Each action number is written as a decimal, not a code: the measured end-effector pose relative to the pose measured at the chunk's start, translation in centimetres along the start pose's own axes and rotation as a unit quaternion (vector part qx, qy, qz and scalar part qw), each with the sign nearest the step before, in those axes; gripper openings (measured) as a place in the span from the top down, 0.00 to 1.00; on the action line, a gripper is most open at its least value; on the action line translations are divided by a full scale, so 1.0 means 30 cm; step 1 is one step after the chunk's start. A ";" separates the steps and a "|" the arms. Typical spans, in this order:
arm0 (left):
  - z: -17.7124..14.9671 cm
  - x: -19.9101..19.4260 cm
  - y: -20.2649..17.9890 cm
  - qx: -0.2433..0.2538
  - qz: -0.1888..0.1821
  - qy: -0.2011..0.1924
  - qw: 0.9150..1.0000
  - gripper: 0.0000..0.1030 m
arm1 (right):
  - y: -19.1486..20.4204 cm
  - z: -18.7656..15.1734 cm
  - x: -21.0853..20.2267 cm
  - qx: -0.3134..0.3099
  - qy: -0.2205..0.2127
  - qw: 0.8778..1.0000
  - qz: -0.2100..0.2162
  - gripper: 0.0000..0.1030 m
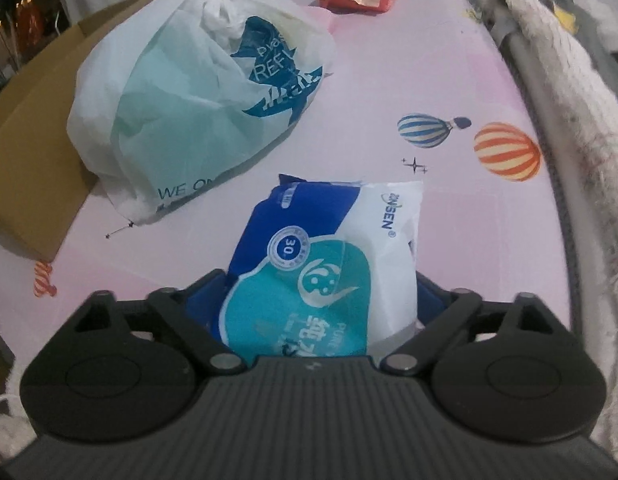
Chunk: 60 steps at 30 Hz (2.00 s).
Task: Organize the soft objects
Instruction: 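Lower the scrunchie into the box and open the left gripper while the right carries the wipes, then lower the blue wipes pack into the box and open the right gripper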
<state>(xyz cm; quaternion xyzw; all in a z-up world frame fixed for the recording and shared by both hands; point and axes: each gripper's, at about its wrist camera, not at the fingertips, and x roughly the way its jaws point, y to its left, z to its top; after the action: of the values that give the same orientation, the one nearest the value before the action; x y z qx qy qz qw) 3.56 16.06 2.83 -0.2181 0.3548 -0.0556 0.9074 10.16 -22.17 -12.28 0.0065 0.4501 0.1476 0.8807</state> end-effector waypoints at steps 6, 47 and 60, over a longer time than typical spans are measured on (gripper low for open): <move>0.015 0.258 -0.010 0.020 0.010 0.096 0.995 0.85 | -0.045 -0.009 -0.022 0.043 -0.017 0.999 0.016 0.26; 0.007 -0.348 0.301 -0.100 0.137 -0.151 0.974 0.25 | 0.888 0.623 -0.019 -0.202 -0.001 0.902 0.382 0.32; -0.024 -0.359 0.366 -0.110 0.152 -0.137 0.973 0.25 | 1.268 0.569 0.369 -0.247 0.153 0.888 0.356 0.22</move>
<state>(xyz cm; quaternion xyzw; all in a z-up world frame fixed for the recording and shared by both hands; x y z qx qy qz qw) -5.51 28.44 4.26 -0.2659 0.2599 0.1533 0.9156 20.15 19.22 -5.40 -0.0740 0.4957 0.5563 0.6628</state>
